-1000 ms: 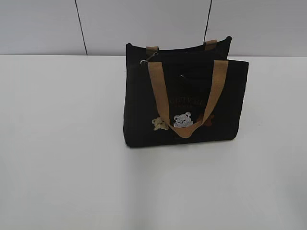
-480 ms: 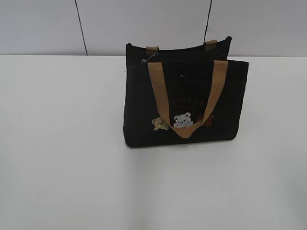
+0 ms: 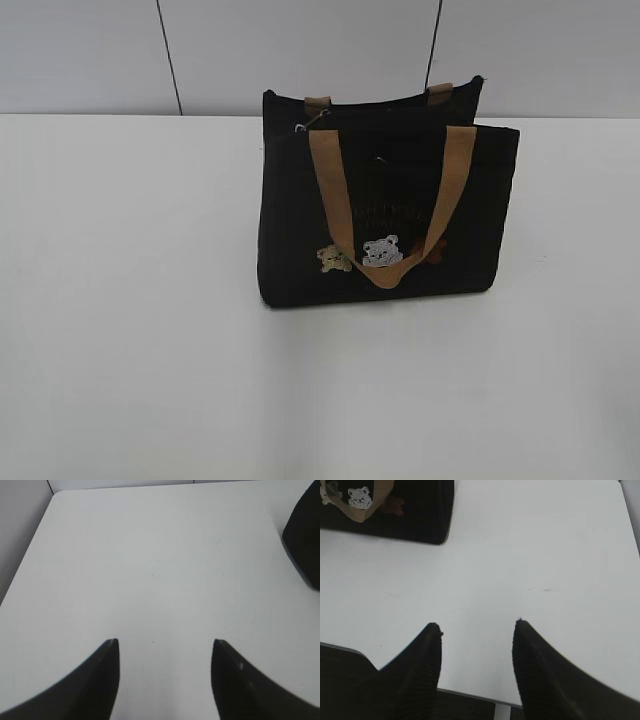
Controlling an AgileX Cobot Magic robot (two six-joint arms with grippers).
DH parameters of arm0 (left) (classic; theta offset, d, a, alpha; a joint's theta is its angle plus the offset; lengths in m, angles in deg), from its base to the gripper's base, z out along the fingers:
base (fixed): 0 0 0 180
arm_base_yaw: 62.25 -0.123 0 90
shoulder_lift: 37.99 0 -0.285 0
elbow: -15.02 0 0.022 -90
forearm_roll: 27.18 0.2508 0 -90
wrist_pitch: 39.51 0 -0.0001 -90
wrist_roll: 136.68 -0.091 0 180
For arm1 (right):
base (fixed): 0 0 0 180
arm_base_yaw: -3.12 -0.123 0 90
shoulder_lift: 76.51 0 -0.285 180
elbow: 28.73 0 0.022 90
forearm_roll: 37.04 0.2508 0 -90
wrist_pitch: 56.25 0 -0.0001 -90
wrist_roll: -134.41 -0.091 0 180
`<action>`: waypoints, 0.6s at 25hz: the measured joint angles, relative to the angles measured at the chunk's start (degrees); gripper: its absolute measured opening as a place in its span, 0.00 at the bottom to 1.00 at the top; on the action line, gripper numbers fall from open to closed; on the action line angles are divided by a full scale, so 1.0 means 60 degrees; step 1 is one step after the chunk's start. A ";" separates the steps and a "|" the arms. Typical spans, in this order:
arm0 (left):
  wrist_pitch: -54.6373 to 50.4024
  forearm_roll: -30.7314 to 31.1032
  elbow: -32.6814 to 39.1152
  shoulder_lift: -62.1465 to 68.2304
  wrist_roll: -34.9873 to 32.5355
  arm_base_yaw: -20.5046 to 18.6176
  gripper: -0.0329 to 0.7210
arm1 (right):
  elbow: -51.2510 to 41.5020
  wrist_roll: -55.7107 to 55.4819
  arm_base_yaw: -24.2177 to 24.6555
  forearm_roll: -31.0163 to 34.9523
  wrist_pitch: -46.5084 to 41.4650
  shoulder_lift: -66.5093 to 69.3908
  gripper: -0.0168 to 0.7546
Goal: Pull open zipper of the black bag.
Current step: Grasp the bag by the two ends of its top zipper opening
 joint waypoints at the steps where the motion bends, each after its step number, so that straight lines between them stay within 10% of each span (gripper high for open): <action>1: 0.0000 0.0000 0.0000 0.0000 0.0000 0.0000 0.62 | 0.0000 0.0000 0.0000 0.0000 0.0000 0.0000 0.49; 15: 0.0471 -0.0237 -0.0484 0.0836 0.0000 0.0000 0.62 | 0.0032 0.0000 0.0000 0.0564 0.0000 0.0037 0.49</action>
